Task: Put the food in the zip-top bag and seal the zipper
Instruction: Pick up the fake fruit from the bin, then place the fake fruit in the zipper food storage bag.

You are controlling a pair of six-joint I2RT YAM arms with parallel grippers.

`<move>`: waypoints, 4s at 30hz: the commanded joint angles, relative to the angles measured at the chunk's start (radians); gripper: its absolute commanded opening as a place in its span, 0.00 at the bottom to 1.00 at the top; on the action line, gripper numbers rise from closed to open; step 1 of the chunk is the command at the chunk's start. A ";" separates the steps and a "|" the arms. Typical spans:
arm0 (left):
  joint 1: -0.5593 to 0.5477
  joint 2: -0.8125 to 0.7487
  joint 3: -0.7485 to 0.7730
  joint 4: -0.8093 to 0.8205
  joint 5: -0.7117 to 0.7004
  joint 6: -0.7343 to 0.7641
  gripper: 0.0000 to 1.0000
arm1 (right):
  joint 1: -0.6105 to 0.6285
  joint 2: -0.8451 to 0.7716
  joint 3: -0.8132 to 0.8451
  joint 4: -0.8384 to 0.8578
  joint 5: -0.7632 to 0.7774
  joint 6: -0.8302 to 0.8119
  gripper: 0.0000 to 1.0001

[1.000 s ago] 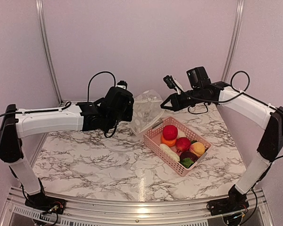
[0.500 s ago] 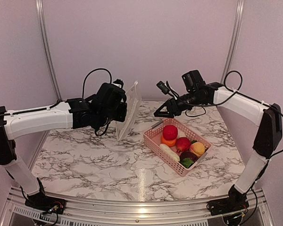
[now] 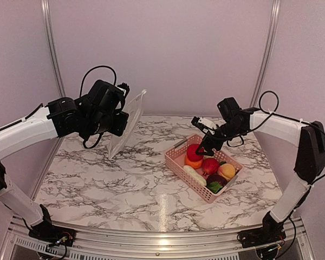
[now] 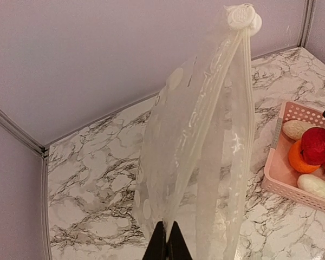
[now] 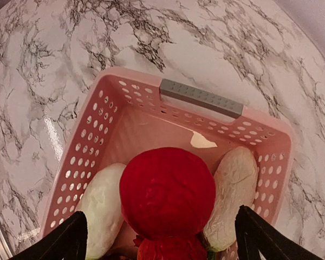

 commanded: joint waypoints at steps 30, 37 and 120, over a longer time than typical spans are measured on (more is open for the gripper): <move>0.029 0.129 -0.140 0.266 0.366 -0.187 0.00 | 0.006 -0.023 0.006 0.072 -0.171 0.045 0.37; 0.032 0.153 -0.133 0.328 0.399 -0.231 0.00 | 0.082 -0.120 0.067 0.159 -0.355 0.160 0.35; 0.034 -0.019 -0.239 0.359 0.330 -0.302 0.00 | 0.267 -0.116 0.103 0.273 -0.010 0.333 0.86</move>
